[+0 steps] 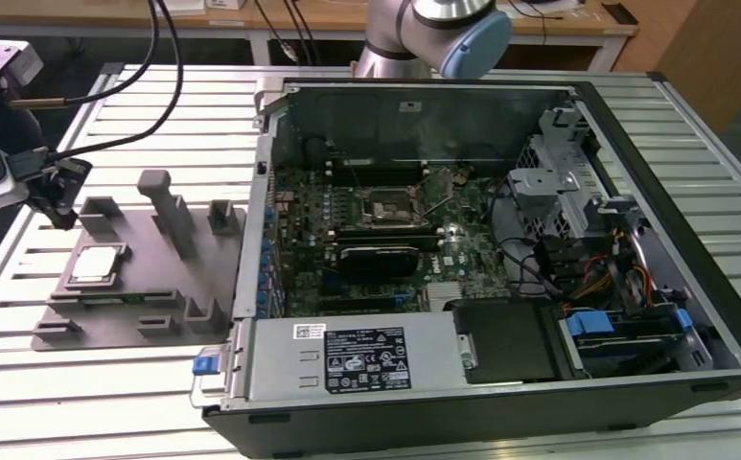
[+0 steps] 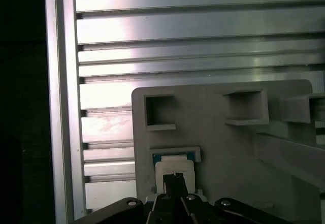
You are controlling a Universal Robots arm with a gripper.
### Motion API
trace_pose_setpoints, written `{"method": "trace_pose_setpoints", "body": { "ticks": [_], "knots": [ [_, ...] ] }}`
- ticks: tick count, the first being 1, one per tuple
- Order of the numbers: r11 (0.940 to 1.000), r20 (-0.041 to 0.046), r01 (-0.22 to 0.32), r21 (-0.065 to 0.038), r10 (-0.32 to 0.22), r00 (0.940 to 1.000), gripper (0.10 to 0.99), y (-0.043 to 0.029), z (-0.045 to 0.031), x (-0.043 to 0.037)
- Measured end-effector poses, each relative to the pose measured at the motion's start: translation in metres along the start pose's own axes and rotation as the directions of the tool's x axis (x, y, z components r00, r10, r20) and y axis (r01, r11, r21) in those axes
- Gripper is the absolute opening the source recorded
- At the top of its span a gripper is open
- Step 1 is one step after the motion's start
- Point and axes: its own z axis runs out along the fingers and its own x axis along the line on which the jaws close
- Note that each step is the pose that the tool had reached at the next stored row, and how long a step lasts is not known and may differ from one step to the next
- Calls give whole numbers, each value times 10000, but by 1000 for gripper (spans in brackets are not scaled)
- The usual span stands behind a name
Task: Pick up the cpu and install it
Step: 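Pick up the cpu and move it towards the insertion slot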
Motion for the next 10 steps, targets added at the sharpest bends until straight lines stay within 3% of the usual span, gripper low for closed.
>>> {"method": "trace_pose_setpoints", "body": {
  "ticks": [10],
  "knots": [
    [10000, 2, 0, 39, 0, 10000, 106, -9, 114, 23]
  ]
}}
